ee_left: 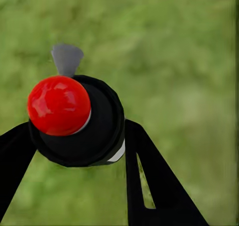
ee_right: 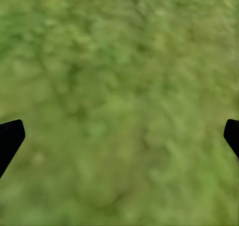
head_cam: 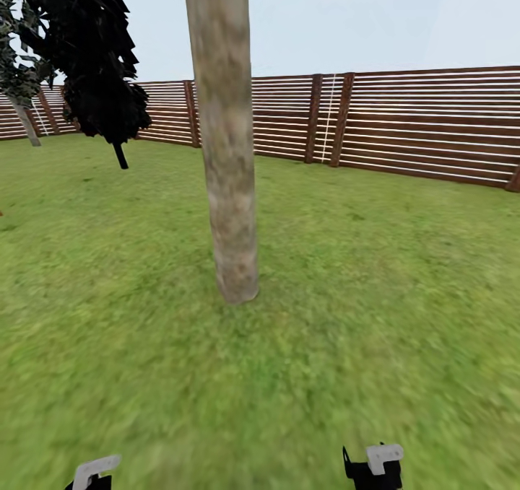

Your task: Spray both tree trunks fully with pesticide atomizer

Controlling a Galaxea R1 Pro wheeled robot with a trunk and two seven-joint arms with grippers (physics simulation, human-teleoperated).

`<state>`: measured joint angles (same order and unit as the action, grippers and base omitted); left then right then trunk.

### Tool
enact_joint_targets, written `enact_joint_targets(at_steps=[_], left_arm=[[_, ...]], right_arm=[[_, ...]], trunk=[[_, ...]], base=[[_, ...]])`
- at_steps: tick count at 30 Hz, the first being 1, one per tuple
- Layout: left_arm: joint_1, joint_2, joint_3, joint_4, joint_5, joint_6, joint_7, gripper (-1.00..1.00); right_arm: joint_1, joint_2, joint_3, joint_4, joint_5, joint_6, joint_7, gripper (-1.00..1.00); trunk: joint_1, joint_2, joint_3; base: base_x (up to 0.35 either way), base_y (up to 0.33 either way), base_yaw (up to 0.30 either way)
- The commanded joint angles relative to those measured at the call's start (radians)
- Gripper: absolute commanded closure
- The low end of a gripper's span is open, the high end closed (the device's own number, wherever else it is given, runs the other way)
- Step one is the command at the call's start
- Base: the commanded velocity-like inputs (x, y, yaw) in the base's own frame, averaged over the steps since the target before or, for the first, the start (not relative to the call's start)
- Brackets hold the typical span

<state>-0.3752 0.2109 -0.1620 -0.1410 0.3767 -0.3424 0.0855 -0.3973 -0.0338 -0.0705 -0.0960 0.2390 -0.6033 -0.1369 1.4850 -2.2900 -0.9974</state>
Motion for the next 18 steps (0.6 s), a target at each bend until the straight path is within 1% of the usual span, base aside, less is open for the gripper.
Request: enact_joint_targets(at_steps=[1, 3, 6, 7, 8, 9, 10, 11, 12, 13, 14, 15, 16, 17, 18], left_arm=[[0.0, 0.002, 0.0, 0.0, -0.001, 0.0, 0.0, 1.0], [0.0, 0.012, 0.0, 0.0, -0.002, 0.0, -0.002, 1.0], [0.0, 0.017, -0.008, -0.004, -0.009, -0.001, -0.01, 1.0], [-0.001, 0.018, -0.017, -0.009, -0.025, 0.0, -0.014, 1.0], [-0.011, 0.024, -0.054, -0.017, -0.104, 0.002, -0.037, 1.0], [-0.015, 0.025, -0.068, -0.018, -0.146, 0.003, -0.055, 1.0], [-0.018, 0.028, -0.081, -0.019, -0.209, 0.006, -0.102, 1.0], [-0.02, 0.029, -0.088, -0.02, -0.254, 0.008, -0.16, 1.0], [-0.023, 0.029, -0.09, -0.021, -0.277, 0.01, -0.205, 1.0], [-0.042, 0.033, -0.095, -0.021, -0.313, 0.013, -0.295, 1.0], [-0.072, 0.041, -0.097, -0.021, -0.356, 0.021, -0.391, 1.0], [-0.12, 0.053, -0.098, -0.022, -0.444, 0.04, -0.545, 1.0], [-0.143, 0.058, -0.098, -0.022, -0.486, 0.051, -0.611, 1.0], [-0.183, 0.062, -0.098, -0.022, -0.542, 0.071, -0.692, 1.0], [-0.206, 0.063, -0.097, -0.022, -0.566, 0.083, -0.726, 1.0]], right_arm=[[0.0, 0.0, 0.0, 0.0, 0.0, 0.0, 0.0, -1.0], [0.0, 0.0, -0.001, -0.002, -0.001, 0.0, -0.001, -1.0], [0.0, -0.001, -0.002, -0.006, 0.0, 0.003, 0.002, -1.0], [-0.001, -0.002, -0.001, -0.01, 0.001, 0.003, 0.004, -1.0], [-0.001, -0.006, 0.011, -0.044, 0.027, 0.009, 0.012, -1.0], [-0.001, -0.007, 0.023, -0.066, 0.054, 0.017, 0.022, -1.0], [-0.001, -0.009, 0.038, -0.11, 0.113, 0.043, 0.053, -1.0], [-0.001, -0.009, 0.046, -0.154, 0.168, 0.082, 0.097, -1.0], [-0.001, -0.009, 0.049, -0.183, 0.202, 0.112, 0.133, -1.0], [-0.002, -0.009, 0.052, -0.234, 0.249, 0.164, 0.212, -1.0], [-0.004, -0.009, 0.054, -0.281, 0.282, 0.206, 0.299, -1.0], [-0.015, -0.009, 0.055, -0.347, 0.315, 0.251, 0.44, -1.0], [-0.023, -0.009, 0.055, -0.377, 0.327, 0.269, 0.505, -1.0], [-0.042, -0.008, 0.056, -0.418, 0.346, 0.297, 0.612, -1.0], [-0.059, -0.006, 0.056, -0.436, 0.358, 0.316, 0.675, -1.0]], trunk=[[0.0, 0.0, 0.0], [0.0, 0.0, 0.0], [0.0, 0.0, 0.0], [0.0, 0.0, 0.0], [0.0, 0.0, 0.0], [0.0, 0.0, 0.0], [0.0, 0.0, 0.0], [0.0, 0.0, 0.0], [0.0, 0.0, 0.0], [0.0, 0.0, 0.0], [0.0, 0.0, 0.0], [0.0, 0.0, 0.0], [0.0, 0.0, 0.0], [0.0, 0.0, 0.0], [0.0, 0.0, 0.0]], base=[[0.336, -0.132, 0.0], [0.336, -0.136, 0.0], [0.335, -0.142, 0.0], [0.334, -0.143, 0.0], [0.334, -0.144, 0.0], [0.334, -0.144, 0.0], [0.334, -0.144, 0.0], [0.334, -0.143, 0.0], [0.334, -0.141, 0.0], [0.334, -0.131, 0.0], [0.334, -0.118, 0.0], [0.317, -0.086, 0.0], [0.26, -0.055, 0.0], [0.138, -0.028, 0.0], [0.089, -0.018, 0.0]])
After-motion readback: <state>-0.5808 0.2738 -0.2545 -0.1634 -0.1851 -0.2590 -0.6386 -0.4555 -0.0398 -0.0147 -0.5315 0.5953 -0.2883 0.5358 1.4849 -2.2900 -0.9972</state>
